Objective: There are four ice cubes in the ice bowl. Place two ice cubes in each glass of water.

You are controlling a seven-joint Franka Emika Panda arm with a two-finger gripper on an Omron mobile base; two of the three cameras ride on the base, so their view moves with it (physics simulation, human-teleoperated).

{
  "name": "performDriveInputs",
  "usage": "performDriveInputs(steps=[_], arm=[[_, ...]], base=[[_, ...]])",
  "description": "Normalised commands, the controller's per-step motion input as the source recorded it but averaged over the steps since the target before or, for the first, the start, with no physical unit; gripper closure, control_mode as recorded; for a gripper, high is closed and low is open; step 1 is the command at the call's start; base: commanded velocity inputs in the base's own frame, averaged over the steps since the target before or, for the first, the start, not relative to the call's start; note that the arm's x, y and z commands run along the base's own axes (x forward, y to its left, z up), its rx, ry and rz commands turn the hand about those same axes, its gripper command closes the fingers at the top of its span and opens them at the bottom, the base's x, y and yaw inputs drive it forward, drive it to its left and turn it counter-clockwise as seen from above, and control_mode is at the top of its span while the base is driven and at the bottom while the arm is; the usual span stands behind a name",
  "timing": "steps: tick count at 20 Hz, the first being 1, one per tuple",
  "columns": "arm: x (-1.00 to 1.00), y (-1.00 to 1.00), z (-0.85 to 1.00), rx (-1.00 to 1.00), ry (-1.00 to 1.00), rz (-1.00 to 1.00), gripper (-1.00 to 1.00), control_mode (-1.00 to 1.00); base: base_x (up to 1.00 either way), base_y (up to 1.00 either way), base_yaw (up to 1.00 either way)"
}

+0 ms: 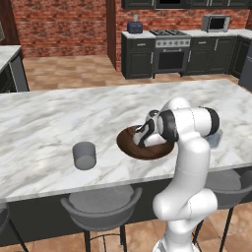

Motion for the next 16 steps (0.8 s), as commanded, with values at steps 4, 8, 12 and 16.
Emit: performDriveInputs(steps=[4, 8, 12, 16], arm=[[0.01, -0.01, -0.28, 0.13, 0.0, -0.04, 1.0, -1.0], [0.0, -0.02, -0.22, 0.13, 0.0, -0.05, 1.0, -1.0], [-0.02, -0.06, 0.14, 0.14, 0.0, -0.04, 1.0, -1.0], [-0.35, -0.03, 0.86, 0.12, 0.0, 0.0, 1.0, -1.0]], base=[[0.0, 0.0, 0.0], [0.0, 0.0, 0.0], [0.0, 0.0, 0.0], [0.0, 0.0, 0.0]])
